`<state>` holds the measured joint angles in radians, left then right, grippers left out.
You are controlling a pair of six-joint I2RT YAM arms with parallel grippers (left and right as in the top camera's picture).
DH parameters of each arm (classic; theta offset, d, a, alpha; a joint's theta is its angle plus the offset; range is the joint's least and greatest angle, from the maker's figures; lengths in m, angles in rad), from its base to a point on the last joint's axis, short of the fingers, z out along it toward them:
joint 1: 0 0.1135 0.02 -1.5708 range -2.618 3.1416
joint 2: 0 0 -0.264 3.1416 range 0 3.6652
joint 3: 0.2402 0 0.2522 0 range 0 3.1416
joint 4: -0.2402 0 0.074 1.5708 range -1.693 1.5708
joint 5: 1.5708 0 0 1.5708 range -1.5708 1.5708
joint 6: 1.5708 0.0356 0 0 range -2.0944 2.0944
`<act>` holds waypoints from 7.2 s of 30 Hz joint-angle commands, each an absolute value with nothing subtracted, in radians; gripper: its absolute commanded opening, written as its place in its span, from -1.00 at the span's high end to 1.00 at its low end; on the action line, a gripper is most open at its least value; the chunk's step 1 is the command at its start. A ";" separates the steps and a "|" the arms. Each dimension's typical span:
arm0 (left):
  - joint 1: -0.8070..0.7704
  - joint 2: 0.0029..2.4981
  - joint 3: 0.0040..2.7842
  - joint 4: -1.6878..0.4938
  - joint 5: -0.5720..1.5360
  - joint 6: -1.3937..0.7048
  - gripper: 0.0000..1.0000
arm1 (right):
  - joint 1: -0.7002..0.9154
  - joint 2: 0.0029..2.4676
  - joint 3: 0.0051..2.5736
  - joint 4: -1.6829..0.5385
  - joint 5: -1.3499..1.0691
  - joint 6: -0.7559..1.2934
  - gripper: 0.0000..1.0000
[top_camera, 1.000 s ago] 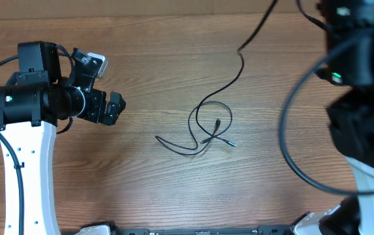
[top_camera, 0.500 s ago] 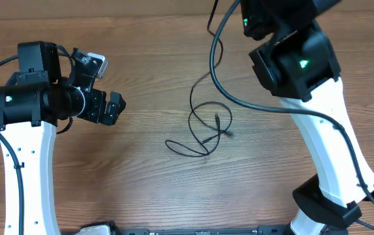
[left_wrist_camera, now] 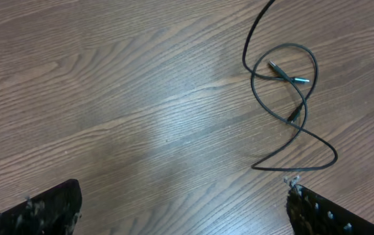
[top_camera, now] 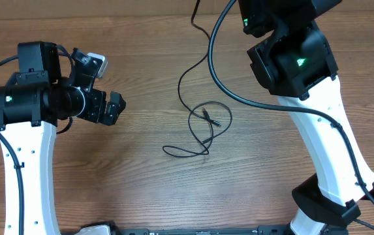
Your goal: Untangle cables
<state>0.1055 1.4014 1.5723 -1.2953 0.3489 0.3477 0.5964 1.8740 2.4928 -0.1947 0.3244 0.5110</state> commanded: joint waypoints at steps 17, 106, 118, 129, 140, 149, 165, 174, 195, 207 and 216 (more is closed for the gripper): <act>0.110 1.401 1.581 -1.298 0.363 0.360 -0.99 | 0.595 1.861 2.508 0.052 0.153 0.699 0.92; 0.110 1.401 1.581 -1.298 0.363 0.360 -0.99 | -0.384 1.990 2.422 -0.462 0.476 0.068 0.92; 0.110 1.401 1.581 -1.298 0.363 0.360 -0.99 | -0.494 2.043 2.422 -0.467 0.381 0.108 0.92; 0.110 1.401 1.581 -1.298 0.363 0.360 -0.99 | -0.526 2.104 2.417 -0.644 0.300 0.109 0.92; 0.110 1.401 1.581 -1.298 0.363 0.360 -0.99 | -0.543 2.151 2.355 -0.770 0.301 0.104 0.92; 0.110 1.401 1.581 -1.298 0.363 0.360 -0.99 | -0.554 2.202 2.346 -0.892 0.301 0.105 0.92; 0.110 1.401 1.581 -1.298 0.363 0.360 -0.99 | -0.559 2.222 2.171 -1.019 0.301 0.105 0.92; 0.110 1.401 1.581 -1.298 0.363 0.360 -0.99 | -0.564 2.222 2.145 -1.096 0.301 0.105 0.92; 0.110 1.401 1.581 -1.298 0.363 0.360 -0.99 | -0.570 2.222 2.144 -1.182 0.094 0.100 -0.57; 0.110 1.401 1.581 -1.298 0.363 0.360 -0.99 | -0.507 2.221 2.144 -1.208 -0.140 -0.043 -1.00; 0.110 1.401 1.581 -1.298 0.363 0.360 -0.99 | -0.381 2.221 2.144 -1.190 -0.210 -0.189 -1.00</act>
